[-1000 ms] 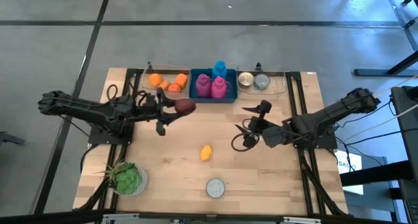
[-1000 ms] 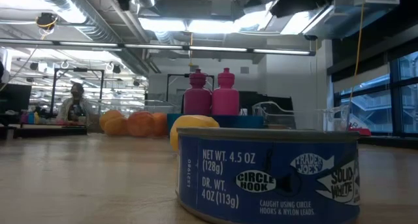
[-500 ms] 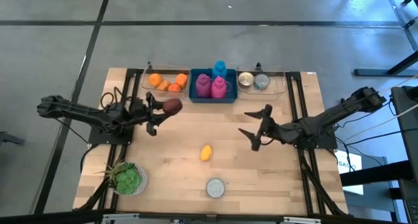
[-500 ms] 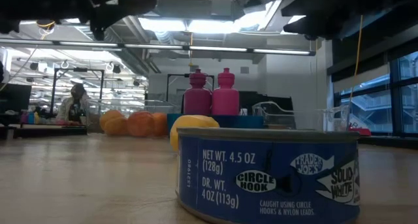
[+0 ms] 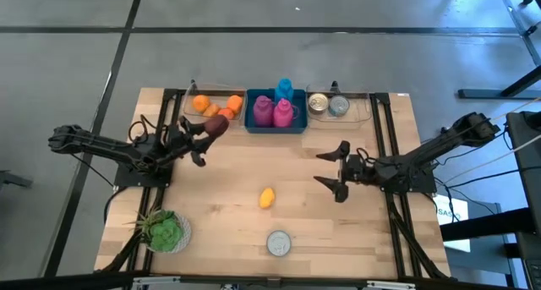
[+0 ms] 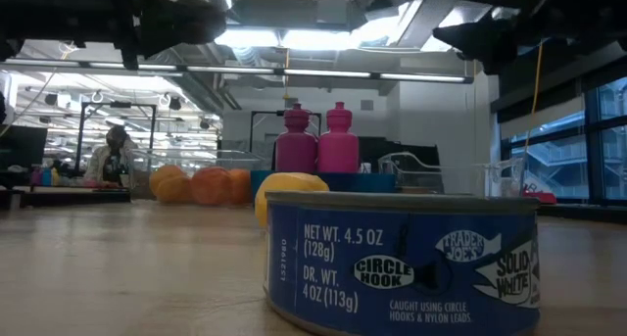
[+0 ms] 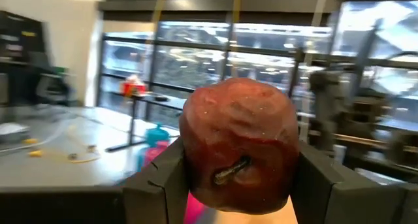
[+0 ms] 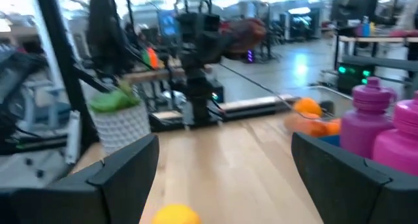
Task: Pick & Place Food Item
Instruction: Put the apple into the left transparent bin
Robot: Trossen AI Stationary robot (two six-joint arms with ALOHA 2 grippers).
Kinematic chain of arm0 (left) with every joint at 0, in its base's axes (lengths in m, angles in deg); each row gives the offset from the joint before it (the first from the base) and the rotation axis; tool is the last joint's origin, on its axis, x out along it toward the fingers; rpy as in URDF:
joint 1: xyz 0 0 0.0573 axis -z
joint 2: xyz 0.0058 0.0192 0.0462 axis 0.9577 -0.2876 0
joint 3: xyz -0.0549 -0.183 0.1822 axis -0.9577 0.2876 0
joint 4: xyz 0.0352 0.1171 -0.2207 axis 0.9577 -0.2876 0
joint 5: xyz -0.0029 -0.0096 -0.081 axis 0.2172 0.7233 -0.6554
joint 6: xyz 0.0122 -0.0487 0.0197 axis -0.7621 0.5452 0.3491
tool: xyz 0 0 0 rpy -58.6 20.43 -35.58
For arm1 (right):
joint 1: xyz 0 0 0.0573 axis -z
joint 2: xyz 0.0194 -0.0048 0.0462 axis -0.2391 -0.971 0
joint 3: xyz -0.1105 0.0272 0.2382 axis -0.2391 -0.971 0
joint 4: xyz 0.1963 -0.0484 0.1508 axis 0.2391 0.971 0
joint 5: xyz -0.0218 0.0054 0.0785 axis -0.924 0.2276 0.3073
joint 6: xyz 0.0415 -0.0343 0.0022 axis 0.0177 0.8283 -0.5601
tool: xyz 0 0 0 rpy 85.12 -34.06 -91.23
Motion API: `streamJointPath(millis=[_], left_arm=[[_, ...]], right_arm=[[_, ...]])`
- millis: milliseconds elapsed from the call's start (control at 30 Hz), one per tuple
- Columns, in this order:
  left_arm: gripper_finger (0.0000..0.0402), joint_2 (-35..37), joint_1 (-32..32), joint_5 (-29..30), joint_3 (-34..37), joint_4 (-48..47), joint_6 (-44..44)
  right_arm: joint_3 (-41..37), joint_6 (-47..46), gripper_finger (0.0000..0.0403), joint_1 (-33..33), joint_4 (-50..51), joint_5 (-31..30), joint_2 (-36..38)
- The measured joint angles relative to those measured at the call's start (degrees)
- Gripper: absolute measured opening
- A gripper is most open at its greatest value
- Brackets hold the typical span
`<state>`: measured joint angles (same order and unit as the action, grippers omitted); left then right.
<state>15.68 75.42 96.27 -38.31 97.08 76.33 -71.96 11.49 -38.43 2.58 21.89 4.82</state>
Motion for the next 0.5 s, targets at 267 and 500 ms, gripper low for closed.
streamJointPath(millis=[267,500], left_arm=[[0.0180,-0.02,-0.04,15.79,-0.02,-2.85,1.46],[0.0180,-0.52,-1.18,24.32,-0.32,-8.75,5.75]], right_arm=[[-2.37,0.29,0.0345,0.02,-4.86,4.07,0.00],[-2.37,1.60,0.0345,0.02,-4.87,4.66,0.00]])
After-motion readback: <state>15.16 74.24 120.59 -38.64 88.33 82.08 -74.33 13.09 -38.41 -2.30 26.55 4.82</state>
